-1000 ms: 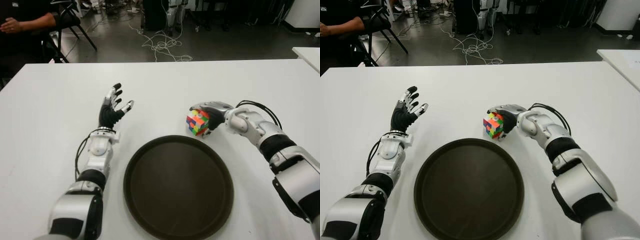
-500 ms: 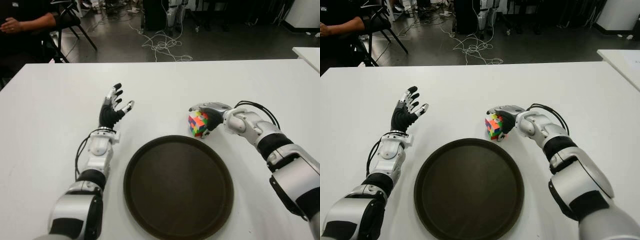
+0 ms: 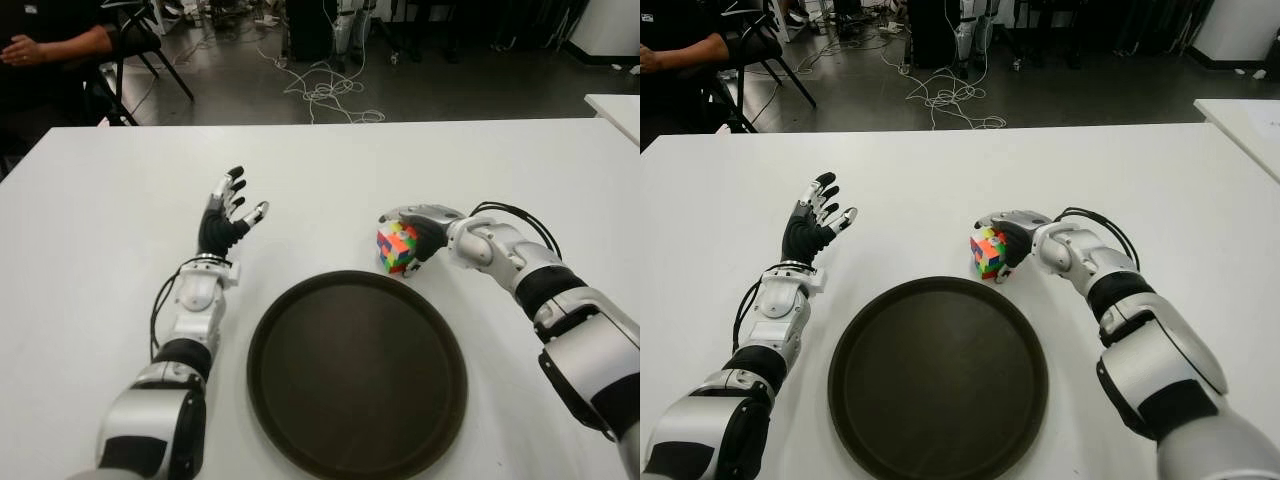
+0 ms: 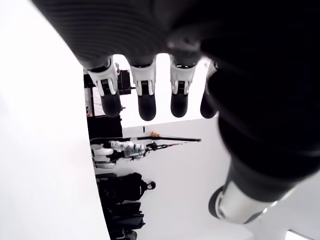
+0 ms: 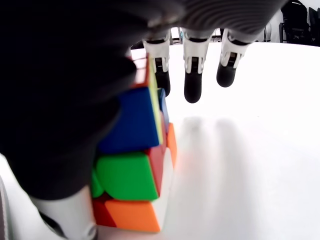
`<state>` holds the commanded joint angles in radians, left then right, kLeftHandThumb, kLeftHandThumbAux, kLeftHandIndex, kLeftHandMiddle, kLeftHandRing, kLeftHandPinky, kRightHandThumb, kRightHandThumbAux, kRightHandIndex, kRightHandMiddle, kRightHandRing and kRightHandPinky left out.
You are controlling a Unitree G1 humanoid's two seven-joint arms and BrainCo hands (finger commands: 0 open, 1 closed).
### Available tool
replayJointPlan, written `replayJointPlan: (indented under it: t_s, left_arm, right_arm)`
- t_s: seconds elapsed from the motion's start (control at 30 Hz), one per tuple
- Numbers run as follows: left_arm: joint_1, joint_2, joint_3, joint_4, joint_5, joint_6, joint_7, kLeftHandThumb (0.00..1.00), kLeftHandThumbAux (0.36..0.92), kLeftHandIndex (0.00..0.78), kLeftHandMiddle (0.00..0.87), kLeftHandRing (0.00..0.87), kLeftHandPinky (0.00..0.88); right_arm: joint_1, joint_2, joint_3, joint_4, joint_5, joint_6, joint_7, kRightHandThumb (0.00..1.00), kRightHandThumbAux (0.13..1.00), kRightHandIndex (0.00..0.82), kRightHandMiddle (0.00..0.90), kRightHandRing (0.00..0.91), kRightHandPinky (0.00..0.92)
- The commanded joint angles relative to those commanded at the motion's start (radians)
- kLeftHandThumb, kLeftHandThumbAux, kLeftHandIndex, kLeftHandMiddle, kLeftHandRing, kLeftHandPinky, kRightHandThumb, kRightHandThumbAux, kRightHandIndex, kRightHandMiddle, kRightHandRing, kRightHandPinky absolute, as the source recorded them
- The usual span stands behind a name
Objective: Pick up the Rubik's Cube and put it in the plate
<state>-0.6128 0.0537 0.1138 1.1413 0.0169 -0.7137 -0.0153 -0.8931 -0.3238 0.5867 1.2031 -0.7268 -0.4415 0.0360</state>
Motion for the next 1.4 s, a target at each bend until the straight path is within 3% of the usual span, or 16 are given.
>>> replayJointPlan:
  t_s: [0.03, 0.1, 0.17, 0.23, 0.33, 0.57, 1.13, 1.4]
  left_arm:
    - [0.000, 0.000, 0.000, 0.000, 0.001, 0.000, 0.001, 0.000, 0.797, 0.044, 0.088, 0.056, 0.031]
    - [-0.001, 0.001, -0.001, 0.000, 0.003, 0.000, 0.003, 0.000, 0.797, 0.045, 0.088, 0.057, 0.032]
    - [-0.001, 0.001, -0.002, 0.000, 0.004, -0.001, 0.004, 0.000, 0.796, 0.046, 0.089, 0.059, 0.033]
    - [-0.001, 0.001, -0.002, 0.000, 0.005, -0.001, 0.005, 0.000, 0.795, 0.046, 0.089, 0.059, 0.034]
    - [-0.002, 0.001, -0.001, 0.003, 0.006, 0.000, 0.010, 0.000, 0.798, 0.048, 0.091, 0.061, 0.036]
    - [-0.002, 0.003, -0.003, 0.003, 0.009, -0.003, 0.013, 0.000, 0.803, 0.048, 0.092, 0.061, 0.038]
    - [0.000, 0.002, -0.007, 0.002, 0.015, -0.008, 0.027, 0.000, 0.815, 0.044, 0.083, 0.052, 0.026]
    - [-0.002, -0.003, -0.001, 0.002, 0.006, -0.009, 0.033, 0.000, 0.791, 0.046, 0.087, 0.054, 0.026]
  right_arm:
    - [0.001, 0.000, 0.000, 0.001, -0.001, -0.004, -0.015, 0.307, 0.855, 0.283, 0.230, 0.231, 0.250]
    - [0.003, -0.001, 0.002, 0.002, -0.005, -0.010, -0.050, 0.493, 0.799, 0.344, 0.264, 0.269, 0.302]
    - [0.004, -0.002, 0.005, 0.002, -0.009, -0.013, -0.081, 0.612, 0.763, 0.386, 0.358, 0.376, 0.411]
    - [0.004, -0.002, 0.007, 0.006, -0.011, -0.015, -0.093, 0.652, 0.750, 0.400, 0.389, 0.412, 0.449]
    - [0.012, -0.004, 0.018, 0.001, -0.039, -0.006, -0.227, 0.680, 0.740, 0.412, 0.482, 0.503, 0.508]
    - [0.008, 0.000, 0.030, 0.023, -0.055, 0.014, -0.285, 0.693, 0.735, 0.419, 0.554, 0.572, 0.548]
    - [0.009, 0.002, 0.039, 0.046, -0.059, 0.028, -0.356, 0.694, 0.735, 0.416, 0.496, 0.522, 0.500]
    - [0.008, 0.005, 0.044, 0.055, -0.065, 0.040, -0.391, 0.696, 0.734, 0.415, 0.469, 0.492, 0.474]
